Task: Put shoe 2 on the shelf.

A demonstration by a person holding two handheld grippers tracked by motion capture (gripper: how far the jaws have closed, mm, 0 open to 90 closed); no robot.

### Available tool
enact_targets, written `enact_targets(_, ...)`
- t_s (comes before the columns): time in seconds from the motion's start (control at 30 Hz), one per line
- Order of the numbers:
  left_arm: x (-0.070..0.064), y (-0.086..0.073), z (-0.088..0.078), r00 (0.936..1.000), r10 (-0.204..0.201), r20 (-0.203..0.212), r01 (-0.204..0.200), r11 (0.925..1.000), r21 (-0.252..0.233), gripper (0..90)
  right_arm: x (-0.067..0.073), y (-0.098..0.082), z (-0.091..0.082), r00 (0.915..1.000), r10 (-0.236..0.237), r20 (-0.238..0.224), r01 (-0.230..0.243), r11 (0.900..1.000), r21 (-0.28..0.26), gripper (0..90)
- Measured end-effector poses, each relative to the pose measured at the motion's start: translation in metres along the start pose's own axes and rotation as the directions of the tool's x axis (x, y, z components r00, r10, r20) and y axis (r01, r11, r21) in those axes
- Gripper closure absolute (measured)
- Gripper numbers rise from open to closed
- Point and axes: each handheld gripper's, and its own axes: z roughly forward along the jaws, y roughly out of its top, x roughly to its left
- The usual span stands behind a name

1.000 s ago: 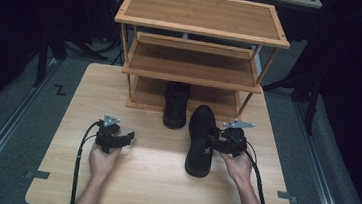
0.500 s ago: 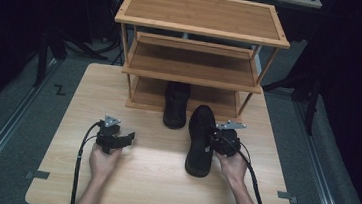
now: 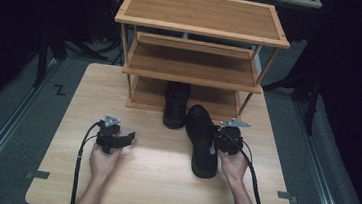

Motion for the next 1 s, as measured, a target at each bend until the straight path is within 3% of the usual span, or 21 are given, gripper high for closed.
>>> enact_targets(0.4, -0.002, 0.000, 0.001, 1.0000, 0.002, 0.006, -0.002, 1.0000, 0.000, 31.5, -0.006, 0.005, -0.014, 0.9998, 0.021, 0.003, -0.020, 0.998, -0.061, 88.1)
enact_targets(0.8, -0.005, 0.001, 0.002, 0.9996, 0.026, 0.008, -0.026, 0.9996, 0.006, 31.4, -0.017, 0.009, -0.012, 0.9982, 0.059, -0.014, -0.060, 0.994, -0.093, 88.3)
enact_targets(1.0, -0.005, 0.001, 0.002, 0.9997, 0.025, 0.009, -0.025, 0.9997, 0.005, 31.4, -0.021, 0.016, -0.012, 0.9985, 0.053, 0.015, -0.051, 0.993, -0.105, 88.2)
